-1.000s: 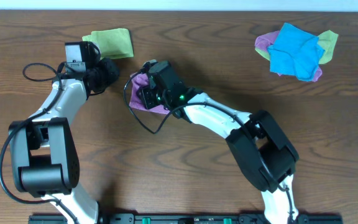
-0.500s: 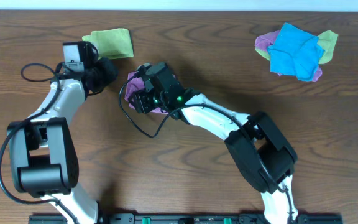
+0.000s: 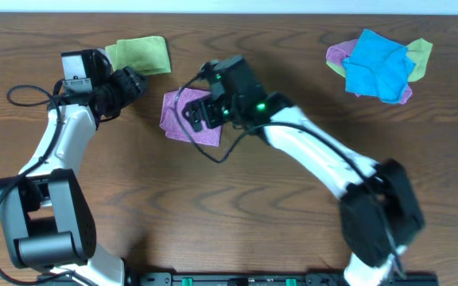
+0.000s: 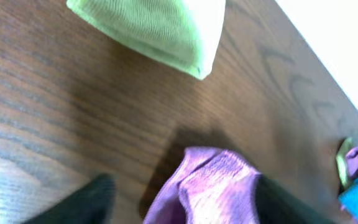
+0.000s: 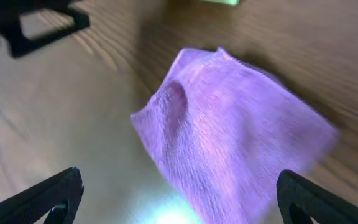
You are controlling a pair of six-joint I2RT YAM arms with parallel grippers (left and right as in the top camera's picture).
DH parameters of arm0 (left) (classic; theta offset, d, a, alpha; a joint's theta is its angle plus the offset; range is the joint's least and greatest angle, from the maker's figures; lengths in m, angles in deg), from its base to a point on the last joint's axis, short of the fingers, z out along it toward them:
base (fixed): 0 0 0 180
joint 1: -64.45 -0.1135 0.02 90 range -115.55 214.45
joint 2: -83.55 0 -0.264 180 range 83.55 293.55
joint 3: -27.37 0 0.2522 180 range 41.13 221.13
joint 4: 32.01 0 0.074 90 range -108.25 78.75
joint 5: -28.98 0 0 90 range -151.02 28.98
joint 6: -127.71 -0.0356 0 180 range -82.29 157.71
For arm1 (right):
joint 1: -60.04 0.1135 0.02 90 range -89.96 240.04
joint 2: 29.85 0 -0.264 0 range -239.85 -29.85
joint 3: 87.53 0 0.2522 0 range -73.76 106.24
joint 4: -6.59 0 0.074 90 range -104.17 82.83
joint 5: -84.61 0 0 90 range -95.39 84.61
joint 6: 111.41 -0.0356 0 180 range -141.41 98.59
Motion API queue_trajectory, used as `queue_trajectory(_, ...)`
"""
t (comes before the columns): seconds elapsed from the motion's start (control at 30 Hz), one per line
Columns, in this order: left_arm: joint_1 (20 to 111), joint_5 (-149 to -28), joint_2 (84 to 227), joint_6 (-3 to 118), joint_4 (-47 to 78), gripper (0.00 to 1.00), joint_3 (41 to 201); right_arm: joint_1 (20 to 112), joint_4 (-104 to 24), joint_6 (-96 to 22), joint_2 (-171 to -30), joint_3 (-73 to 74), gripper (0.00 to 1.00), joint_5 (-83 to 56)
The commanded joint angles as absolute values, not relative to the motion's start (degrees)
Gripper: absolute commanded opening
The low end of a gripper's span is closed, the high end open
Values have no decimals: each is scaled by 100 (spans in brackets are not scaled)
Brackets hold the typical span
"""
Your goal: Fold the cloth
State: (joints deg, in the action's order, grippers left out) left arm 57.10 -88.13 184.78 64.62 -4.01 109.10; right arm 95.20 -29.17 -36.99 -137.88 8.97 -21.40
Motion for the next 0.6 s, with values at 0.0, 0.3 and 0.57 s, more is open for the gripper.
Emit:
queue_trajectory(0.0,5693,-9058,18338,6453,-154,95,11036,9236,-3400,-3436,-13165,1005,99,-2149)
queue_trajectory(0.3,5697,-9427,18338,6755,779,95,11034,8154,-5940,-2254,-11552,613,99,-1891)
queue_trajectory(0.57,5773,-9432,18340,6825,1406,95,10982,7371,-5669,-2427,-9185,-1542,99,-1893)
